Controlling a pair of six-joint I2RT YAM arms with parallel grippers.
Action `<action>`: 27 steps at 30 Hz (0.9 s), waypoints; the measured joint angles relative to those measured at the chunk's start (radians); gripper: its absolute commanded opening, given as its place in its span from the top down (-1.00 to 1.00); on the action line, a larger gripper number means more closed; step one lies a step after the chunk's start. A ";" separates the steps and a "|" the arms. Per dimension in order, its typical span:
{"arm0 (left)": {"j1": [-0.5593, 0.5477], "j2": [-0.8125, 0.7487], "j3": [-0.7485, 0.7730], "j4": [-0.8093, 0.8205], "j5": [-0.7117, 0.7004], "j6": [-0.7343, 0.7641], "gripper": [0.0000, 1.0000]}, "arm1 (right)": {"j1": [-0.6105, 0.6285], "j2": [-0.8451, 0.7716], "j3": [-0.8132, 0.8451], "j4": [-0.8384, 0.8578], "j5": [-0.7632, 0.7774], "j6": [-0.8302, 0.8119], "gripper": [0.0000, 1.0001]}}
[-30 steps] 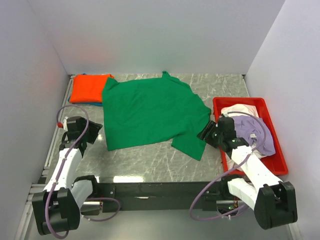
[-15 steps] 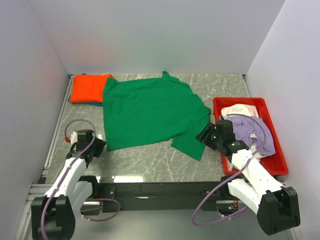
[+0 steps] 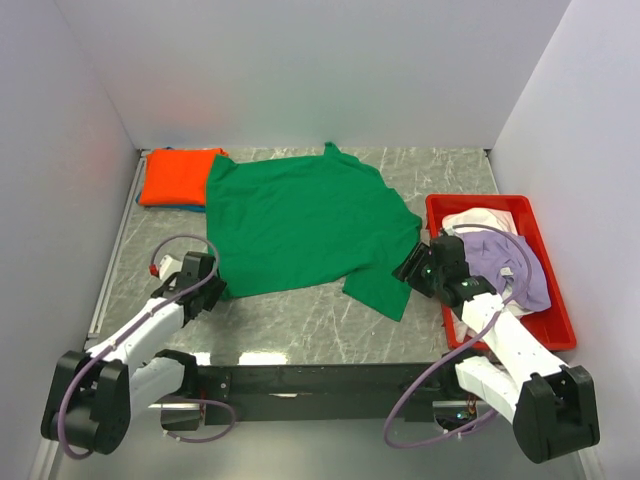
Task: Fold and stack the t-shirts
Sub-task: Flatten the tshirt out
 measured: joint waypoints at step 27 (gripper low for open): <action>0.363 -0.020 0.143 -0.089 0.008 0.198 0.99 | 0.025 0.056 0.001 -0.031 0.007 -0.010 -0.20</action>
